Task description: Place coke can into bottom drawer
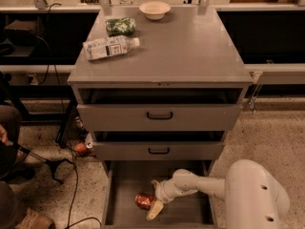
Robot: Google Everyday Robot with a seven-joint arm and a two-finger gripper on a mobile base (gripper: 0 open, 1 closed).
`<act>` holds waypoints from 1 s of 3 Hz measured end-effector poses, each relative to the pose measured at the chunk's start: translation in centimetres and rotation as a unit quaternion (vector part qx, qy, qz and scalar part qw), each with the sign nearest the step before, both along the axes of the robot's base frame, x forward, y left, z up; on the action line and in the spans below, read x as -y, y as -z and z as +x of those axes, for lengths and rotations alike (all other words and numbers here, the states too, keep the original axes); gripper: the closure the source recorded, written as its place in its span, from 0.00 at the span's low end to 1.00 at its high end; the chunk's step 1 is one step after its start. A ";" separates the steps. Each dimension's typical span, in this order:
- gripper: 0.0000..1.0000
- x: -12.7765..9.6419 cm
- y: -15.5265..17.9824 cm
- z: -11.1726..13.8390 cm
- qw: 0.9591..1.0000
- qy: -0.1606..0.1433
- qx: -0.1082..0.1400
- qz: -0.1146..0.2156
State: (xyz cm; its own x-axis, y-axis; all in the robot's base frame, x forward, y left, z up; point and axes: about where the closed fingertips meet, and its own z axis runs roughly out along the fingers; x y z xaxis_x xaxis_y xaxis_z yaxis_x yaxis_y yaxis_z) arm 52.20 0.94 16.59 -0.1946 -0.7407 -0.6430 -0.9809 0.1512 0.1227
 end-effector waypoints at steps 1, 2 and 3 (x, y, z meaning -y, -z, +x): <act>0.00 0.5 -1.2 0.5 1.000 -0.003 0.006 0.013; 0.00 3.4 -4.0 1.7 0.999 -0.006 0.016 0.043; 0.00 8.6 -6.6 2.7 0.998 -0.004 0.014 0.059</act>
Offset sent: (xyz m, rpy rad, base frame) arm 0.0375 -0.0787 0.0846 0.1691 -0.0673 0.0144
